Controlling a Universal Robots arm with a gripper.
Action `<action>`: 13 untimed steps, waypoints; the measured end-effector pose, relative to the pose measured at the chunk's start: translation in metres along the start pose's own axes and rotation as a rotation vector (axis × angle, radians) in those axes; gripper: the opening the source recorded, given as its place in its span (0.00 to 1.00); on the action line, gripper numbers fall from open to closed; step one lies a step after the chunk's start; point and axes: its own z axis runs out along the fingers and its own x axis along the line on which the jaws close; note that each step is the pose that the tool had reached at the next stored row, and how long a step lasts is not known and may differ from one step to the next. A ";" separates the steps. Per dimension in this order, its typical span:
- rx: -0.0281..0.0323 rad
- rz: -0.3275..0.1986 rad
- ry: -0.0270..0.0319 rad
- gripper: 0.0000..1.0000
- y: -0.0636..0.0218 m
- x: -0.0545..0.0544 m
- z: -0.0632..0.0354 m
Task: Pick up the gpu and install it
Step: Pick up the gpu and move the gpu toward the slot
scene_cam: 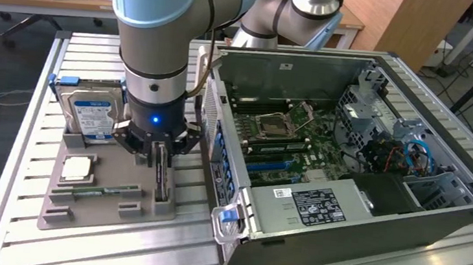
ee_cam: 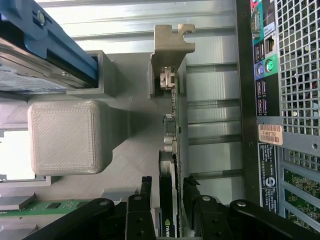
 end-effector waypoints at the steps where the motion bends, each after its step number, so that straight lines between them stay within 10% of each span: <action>1: 0.0000 0.000 0.0000 0.39 0.0000 0.000 0.0000; 13: 0.0000 0.000 0.0000 0.31 0.0000 0.000 0.0000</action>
